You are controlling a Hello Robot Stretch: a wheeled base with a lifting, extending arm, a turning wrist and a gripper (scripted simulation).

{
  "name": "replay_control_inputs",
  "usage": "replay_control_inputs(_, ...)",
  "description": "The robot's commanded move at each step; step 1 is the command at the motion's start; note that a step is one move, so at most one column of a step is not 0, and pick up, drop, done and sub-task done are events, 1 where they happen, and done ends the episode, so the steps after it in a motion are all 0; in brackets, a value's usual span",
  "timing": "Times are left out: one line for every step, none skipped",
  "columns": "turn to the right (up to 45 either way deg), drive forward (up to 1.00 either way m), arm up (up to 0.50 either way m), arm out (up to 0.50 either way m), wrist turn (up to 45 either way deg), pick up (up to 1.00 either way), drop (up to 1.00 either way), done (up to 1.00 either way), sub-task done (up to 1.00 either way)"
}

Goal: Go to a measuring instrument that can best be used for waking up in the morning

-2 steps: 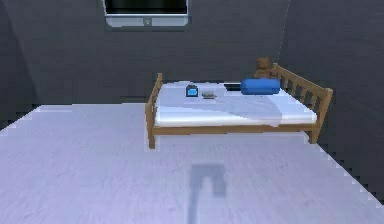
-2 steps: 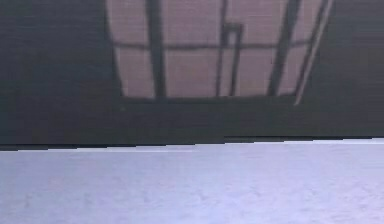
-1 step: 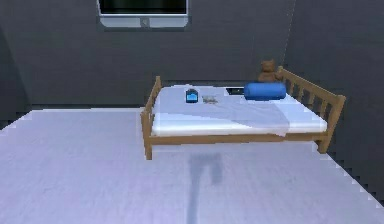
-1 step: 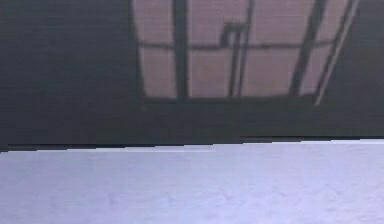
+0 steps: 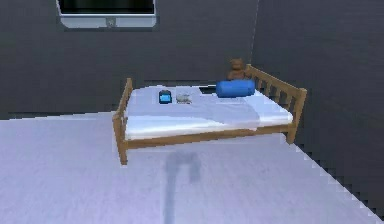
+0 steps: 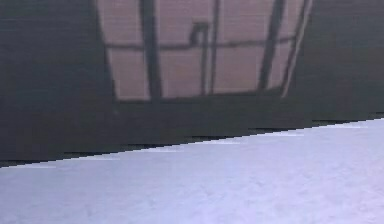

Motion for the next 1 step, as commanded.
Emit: replay_control_inputs(0.0,1.00,0.00,0.00,0.0,0.00,0.00,0.00,0.00)
